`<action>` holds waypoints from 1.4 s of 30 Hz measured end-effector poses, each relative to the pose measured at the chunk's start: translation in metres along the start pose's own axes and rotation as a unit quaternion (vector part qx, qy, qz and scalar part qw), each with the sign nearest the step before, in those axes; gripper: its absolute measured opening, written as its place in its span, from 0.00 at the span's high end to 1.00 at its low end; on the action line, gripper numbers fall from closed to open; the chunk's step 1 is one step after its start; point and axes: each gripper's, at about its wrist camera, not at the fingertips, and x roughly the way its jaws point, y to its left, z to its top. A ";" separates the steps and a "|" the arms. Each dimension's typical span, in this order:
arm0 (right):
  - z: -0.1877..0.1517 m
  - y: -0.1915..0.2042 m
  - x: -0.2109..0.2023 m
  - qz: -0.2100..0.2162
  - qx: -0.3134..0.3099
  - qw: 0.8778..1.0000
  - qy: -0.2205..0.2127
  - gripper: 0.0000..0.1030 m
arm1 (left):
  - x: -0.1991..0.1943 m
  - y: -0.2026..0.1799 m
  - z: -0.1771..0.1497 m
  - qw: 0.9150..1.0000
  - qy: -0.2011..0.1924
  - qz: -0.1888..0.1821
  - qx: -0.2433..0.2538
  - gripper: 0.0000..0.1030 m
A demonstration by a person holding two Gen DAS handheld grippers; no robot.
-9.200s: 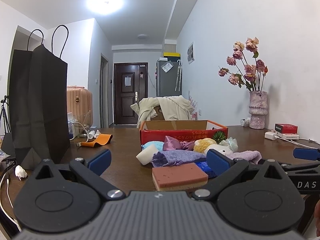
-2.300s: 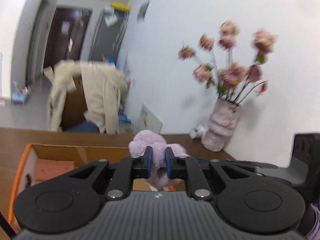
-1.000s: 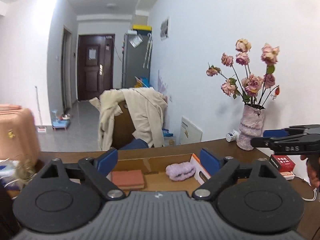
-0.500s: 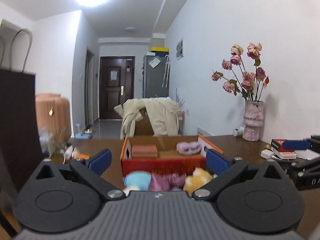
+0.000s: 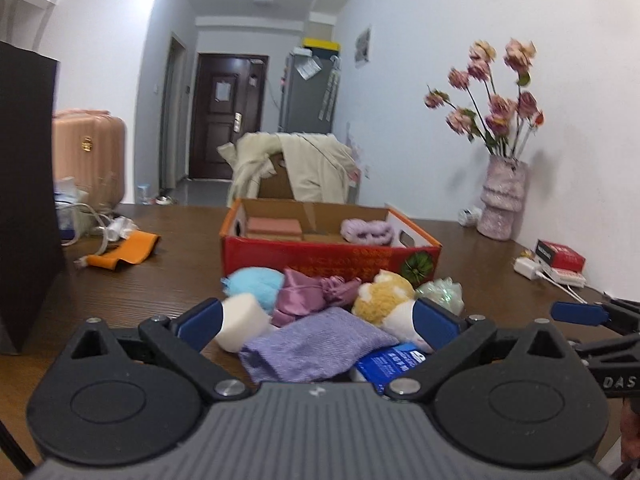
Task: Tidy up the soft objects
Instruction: 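Withdraw both grippers from the box back over the pile, then close both grippers on the white-and-yellow plush lamb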
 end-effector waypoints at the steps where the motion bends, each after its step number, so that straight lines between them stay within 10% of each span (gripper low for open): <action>1: 0.000 -0.003 0.005 -0.003 0.004 1.000 0.005 0.17 | 0.006 -0.002 0.000 1.000 0.004 -0.005 0.001 0.00; 9: 0.009 -0.038 0.047 -0.016 0.036 0.999 0.026 0.30 | 0.068 -0.022 0.010 0.998 0.041 -0.037 0.005 0.00; 17: 0.032 -0.082 0.112 0.024 0.107 0.992 0.060 0.74 | 0.125 -0.051 0.004 0.990 0.100 -0.097 0.009 0.04; 31: 0.061 -0.086 0.235 0.131 0.112 0.978 0.121 0.73 | 0.170 -0.064 -0.007 0.987 0.135 -0.084 0.033 0.21; 42: 0.036 -0.105 0.198 0.119 0.132 0.975 0.134 0.72 | 0.149 -0.022 0.000 0.990 0.130 -0.047 -0.007 0.27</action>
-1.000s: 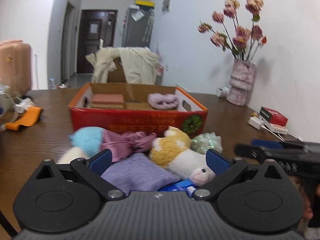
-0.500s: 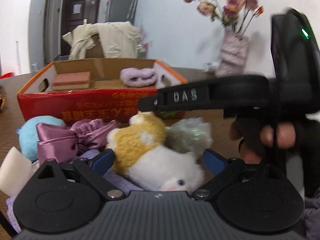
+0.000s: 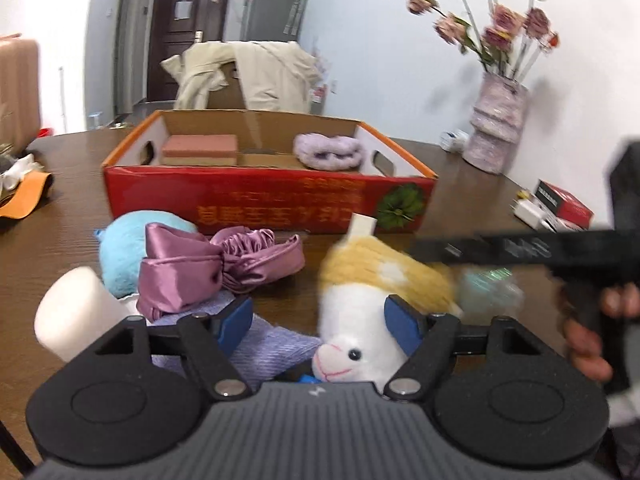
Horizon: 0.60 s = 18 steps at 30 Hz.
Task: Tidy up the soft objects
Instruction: 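Close both grippers on the white-and-yellow plush lamb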
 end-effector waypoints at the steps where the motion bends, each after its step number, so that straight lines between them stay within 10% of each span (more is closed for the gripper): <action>1: -0.003 -0.001 -0.005 -0.003 0.001 1.000 0.003 0.72 | -0.001 0.001 0.001 1.000 -0.004 0.009 -0.006 0.28; 8: -0.021 0.018 -0.046 -0.052 -0.051 0.997 0.007 0.70 | -0.007 0.001 0.010 1.000 -0.020 0.002 -0.019 0.30; 12: -0.024 0.022 -0.056 -0.018 -0.113 0.993 0.001 0.44 | -0.012 0.000 0.013 0.999 -0.029 -0.002 -0.022 0.30; 18: -0.029 0.027 -0.036 -0.010 -0.154 0.987 0.038 0.47 | -0.019 -0.006 0.013 0.999 -0.034 -0.011 -0.011 0.30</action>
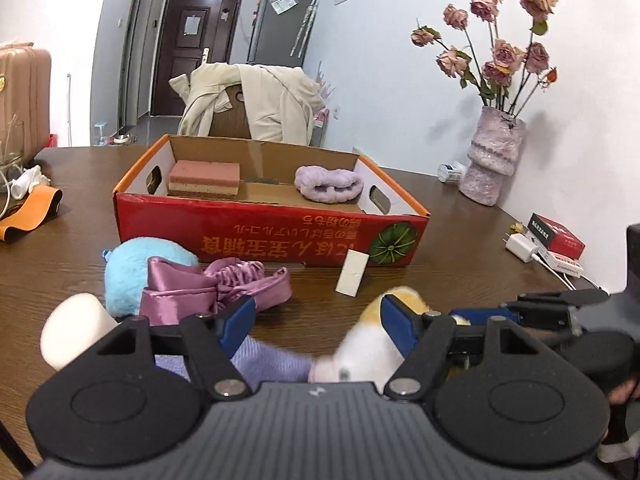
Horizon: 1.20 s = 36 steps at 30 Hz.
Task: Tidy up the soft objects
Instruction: 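Close both grippers on the white-and-yellow plush lamb, then carry the plush lamb into the box and open both grippers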
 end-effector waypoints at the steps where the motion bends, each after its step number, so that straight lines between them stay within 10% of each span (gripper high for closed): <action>1: 0.000 -0.003 -0.001 -0.005 0.015 1.000 -0.002 0.49 | 0.000 -0.002 0.000 1.000 0.001 -0.004 0.002 0.30; 8: -0.011 -0.021 -0.019 -0.085 0.144 0.985 -0.028 0.51 | 0.019 -0.023 -0.001 0.998 0.029 -0.060 0.009 0.30; 17: -0.024 0.001 -0.035 -0.015 0.075 0.997 -0.032 0.59 | 0.054 -0.013 -0.003 0.994 0.077 -0.053 -0.055 0.52; 23: -0.022 0.036 -0.033 0.100 0.006 0.994 -0.038 0.61 | 0.034 -0.006 0.002 0.996 0.045 -0.042 -0.058 0.30; 30: 0.000 -0.016 -0.048 -0.005 0.135 0.987 -0.089 0.58 | 0.021 -0.004 -0.005 0.995 0.057 -0.063 -0.046 0.30; 36: 0.001 -0.021 -0.003 0.012 0.183 0.982 -0.049 0.54 | 0.027 -0.015 -0.014 0.994 0.084 -0.063 -0.026 0.35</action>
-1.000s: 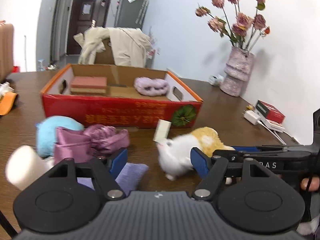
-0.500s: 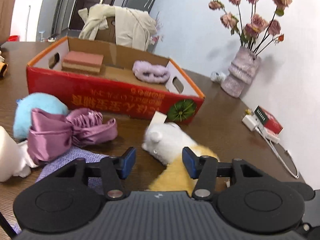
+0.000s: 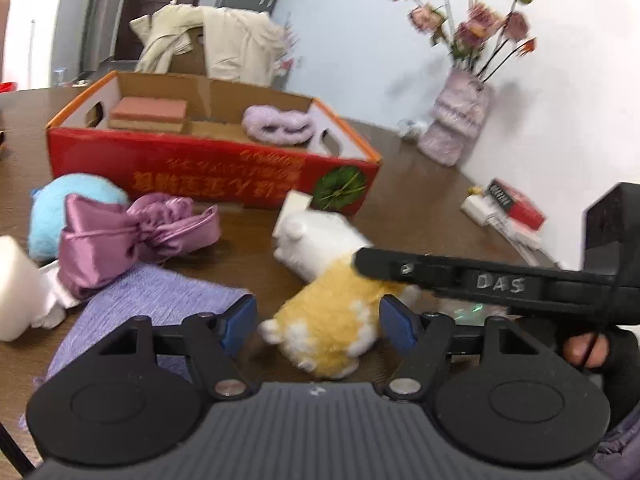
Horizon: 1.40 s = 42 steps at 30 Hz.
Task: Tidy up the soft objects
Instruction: 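Carry the plush lamb into the box and open both grippers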
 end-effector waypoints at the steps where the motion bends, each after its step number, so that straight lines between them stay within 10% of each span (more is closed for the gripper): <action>1: -0.003 -0.001 0.003 -0.011 0.005 1.000 0.005 0.55 | 0.001 0.001 -0.001 1.000 0.003 0.001 -0.001 0.35; 13: -0.022 -0.025 -0.010 -0.036 0.086 0.995 -0.026 0.58 | 0.030 0.013 0.003 0.990 0.059 -0.078 -0.102 0.52; 25: 0.034 0.010 -0.041 -0.014 0.037 0.994 -0.107 0.62 | -0.009 0.006 0.085 0.992 -0.044 -0.100 -0.067 0.53; 34: 0.127 -0.012 0.048 -0.023 0.045 0.994 -0.095 0.62 | 0.081 0.051 0.157 0.993 -0.009 -0.069 -0.091 0.53; 42: 0.125 -0.036 0.116 -0.086 0.051 0.994 -0.041 0.65 | 0.131 0.059 0.147 0.995 0.039 -0.065 -0.061 0.55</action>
